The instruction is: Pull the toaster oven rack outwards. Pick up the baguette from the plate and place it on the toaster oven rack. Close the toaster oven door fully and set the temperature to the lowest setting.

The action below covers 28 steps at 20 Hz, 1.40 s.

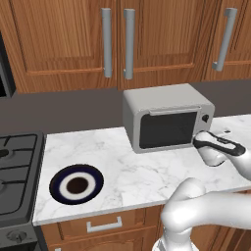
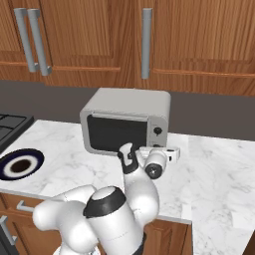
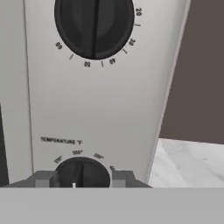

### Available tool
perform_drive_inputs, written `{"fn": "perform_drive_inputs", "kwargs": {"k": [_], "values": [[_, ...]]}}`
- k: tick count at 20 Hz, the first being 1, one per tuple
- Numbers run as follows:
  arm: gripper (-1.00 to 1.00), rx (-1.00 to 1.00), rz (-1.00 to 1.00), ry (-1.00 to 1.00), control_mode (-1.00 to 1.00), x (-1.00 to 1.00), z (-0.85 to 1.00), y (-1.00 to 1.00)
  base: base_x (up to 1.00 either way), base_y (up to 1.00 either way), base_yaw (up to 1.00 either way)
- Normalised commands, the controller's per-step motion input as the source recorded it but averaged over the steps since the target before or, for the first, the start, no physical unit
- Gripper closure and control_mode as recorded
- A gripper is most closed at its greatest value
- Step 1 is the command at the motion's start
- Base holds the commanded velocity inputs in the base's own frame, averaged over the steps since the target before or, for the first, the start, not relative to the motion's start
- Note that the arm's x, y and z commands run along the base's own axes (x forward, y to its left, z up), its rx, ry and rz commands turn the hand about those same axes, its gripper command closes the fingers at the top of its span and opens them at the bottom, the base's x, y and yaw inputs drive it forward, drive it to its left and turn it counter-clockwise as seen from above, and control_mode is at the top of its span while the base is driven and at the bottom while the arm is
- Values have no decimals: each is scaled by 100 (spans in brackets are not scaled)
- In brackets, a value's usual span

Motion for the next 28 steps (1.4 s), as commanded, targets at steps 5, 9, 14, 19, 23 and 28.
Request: {"fn": "perform_drive_inputs", "kwargs": {"k": [5, 9, 14, 19, 23, 28], "values": [[100, -10, 0, 0, -100, -50, -50, -18, 0, 0, 0], [100, -9, 0, 0, -100, -30, -58, -13, 0, 0, 0], [100, -7, 0, 0, -100, -3, -7, -49, 0, 0, 0], [100, -7, 0, 0, -100, -5, 0, -66, 0, 0, 0], [100, -12, 0, 0, -100, -8, -3, -53, 0, 0, 0], [100, -15, 0, 3, -100, -4, -6, -29, 0, 0, 0]]}}
